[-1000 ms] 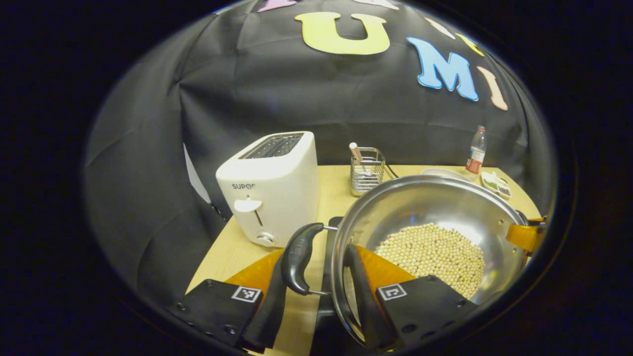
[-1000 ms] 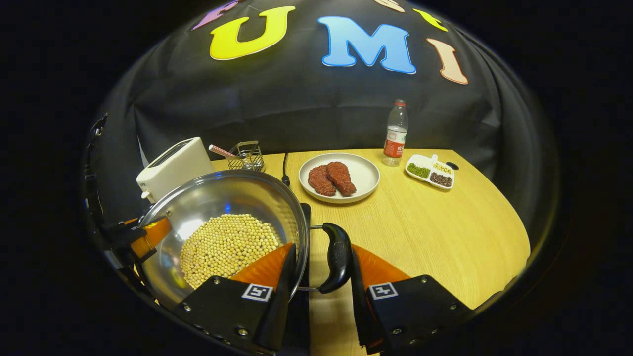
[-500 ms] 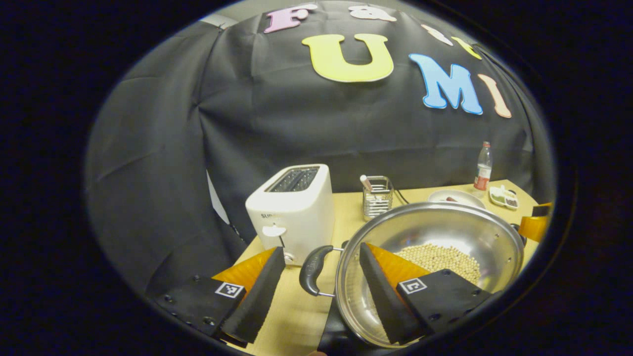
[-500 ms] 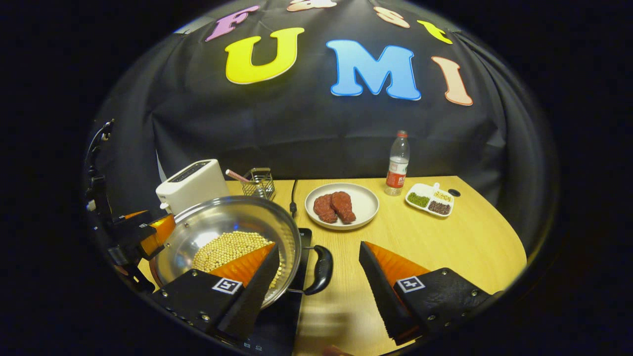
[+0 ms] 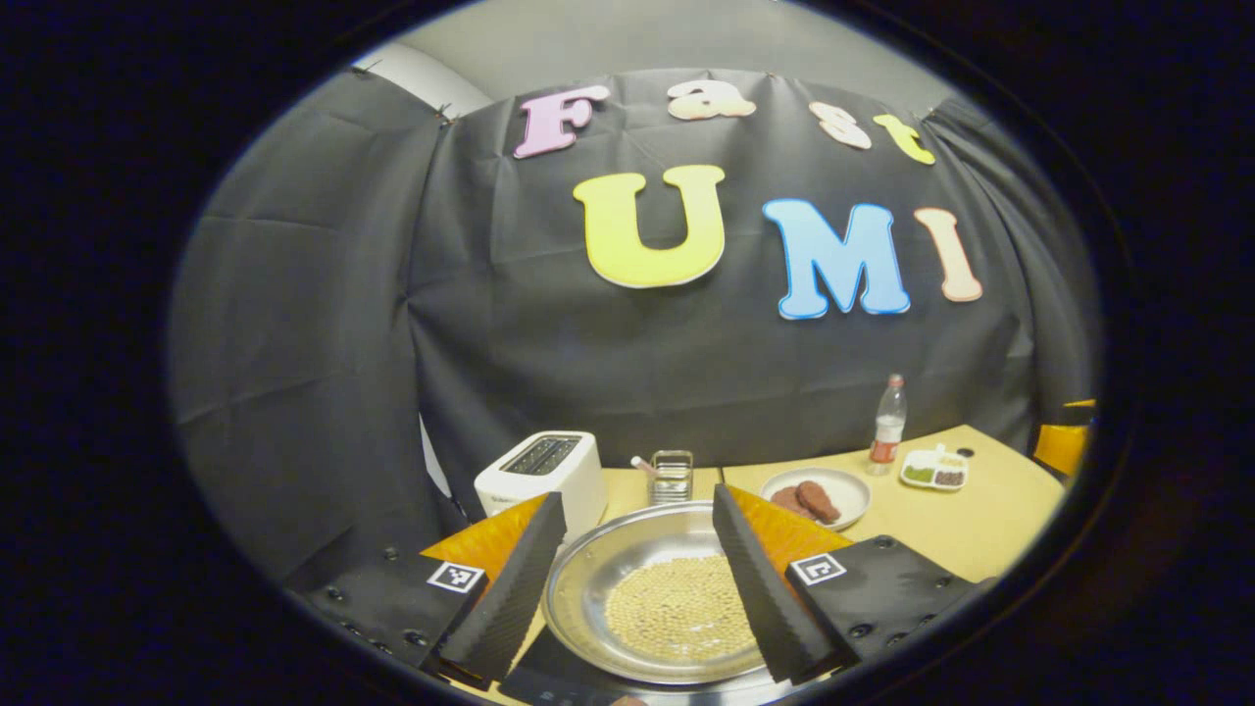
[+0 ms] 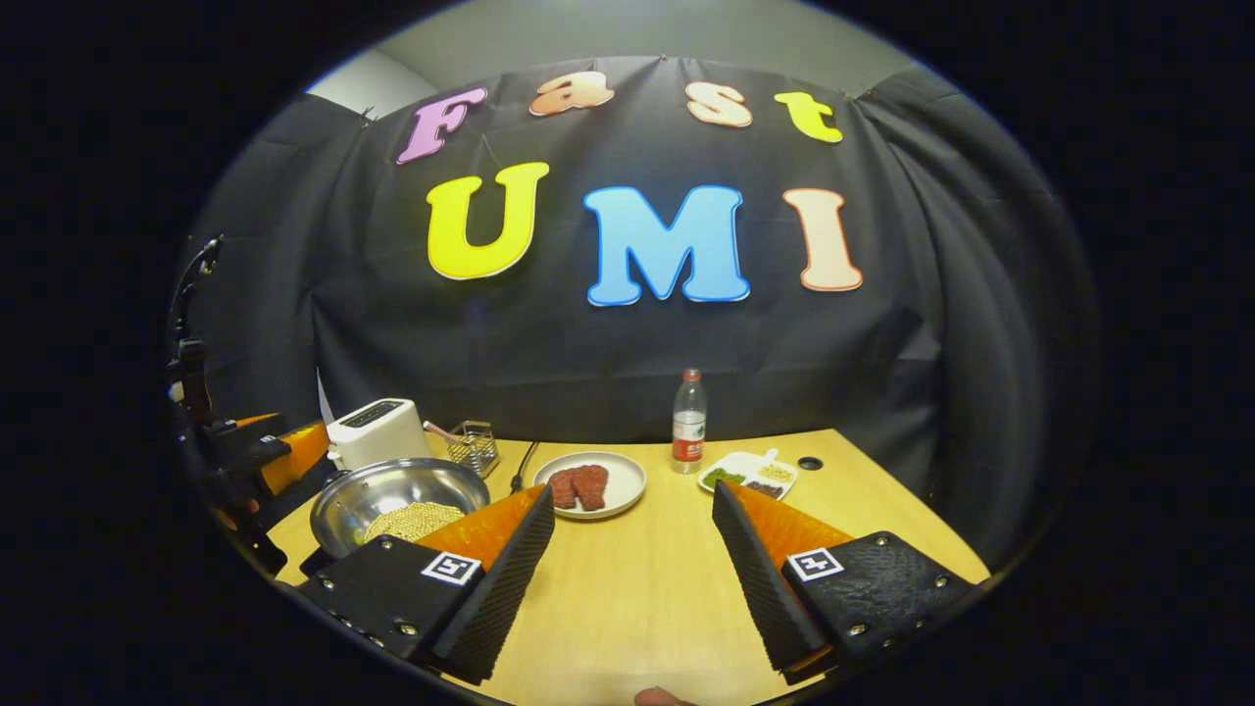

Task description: First push the handle of the pot to place it horizontally, then grasp the pot with both hands and set it on the induction cooktop.

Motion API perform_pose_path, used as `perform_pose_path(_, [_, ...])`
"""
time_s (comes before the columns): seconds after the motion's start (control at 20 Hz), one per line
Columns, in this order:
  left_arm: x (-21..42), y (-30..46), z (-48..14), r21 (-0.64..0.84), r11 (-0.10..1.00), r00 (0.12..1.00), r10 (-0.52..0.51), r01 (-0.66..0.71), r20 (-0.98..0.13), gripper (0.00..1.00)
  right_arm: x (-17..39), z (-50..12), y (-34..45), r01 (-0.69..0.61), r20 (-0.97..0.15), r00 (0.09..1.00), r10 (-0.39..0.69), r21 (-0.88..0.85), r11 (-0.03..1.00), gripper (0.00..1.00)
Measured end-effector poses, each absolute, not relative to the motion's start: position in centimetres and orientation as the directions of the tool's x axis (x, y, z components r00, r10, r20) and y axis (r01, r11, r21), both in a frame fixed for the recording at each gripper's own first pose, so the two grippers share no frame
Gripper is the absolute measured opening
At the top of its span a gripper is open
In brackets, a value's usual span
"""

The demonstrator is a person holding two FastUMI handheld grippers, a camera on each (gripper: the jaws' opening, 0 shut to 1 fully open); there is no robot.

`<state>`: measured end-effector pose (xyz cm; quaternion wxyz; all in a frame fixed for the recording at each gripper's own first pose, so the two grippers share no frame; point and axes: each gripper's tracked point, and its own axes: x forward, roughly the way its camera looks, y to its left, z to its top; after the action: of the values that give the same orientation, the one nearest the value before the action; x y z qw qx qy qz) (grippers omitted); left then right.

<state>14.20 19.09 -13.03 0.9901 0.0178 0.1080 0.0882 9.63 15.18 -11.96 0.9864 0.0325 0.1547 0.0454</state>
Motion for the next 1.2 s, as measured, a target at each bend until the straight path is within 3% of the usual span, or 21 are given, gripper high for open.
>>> perform_pose_path(0.05, [13.2, 17.2, -11.5, 0.043, 0.985, 0.967, 0.173, -0.168, -0.188, 0.91, 8.6, -11.2, 13.7, -0.077, -0.289, 0.952, 0.098, 0.082, 0.994, 0.98])
perform_pose_path(0.15, [11.1, 13.5, -8.6, 0.037, 0.988, 0.977, 0.154, -0.15, -0.147, 1.0, 6.7, -9.9, 10.3, -0.065, -0.262, 0.961, 0.087, 0.091, 0.994, 0.98])
perform_pose_path(0.6, [2.4, 1.3, -2.0, 0.05, 0.992, 0.991, 0.122, -0.119, -0.061, 1.0, 0.8, -4.3, -0.9, -0.08, -0.144, 0.985, 0.091, 0.081, 0.994, 0.98])
perform_pose_path(1.2, [-4.2, 1.7, 5.5, 0.048, 0.994, 0.993, 0.097, -0.101, 0.066, 0.98, -4.8, 1.2, -2.3, -0.045, -0.02, 0.999, 0.047, 0.072, 0.996, 0.98])
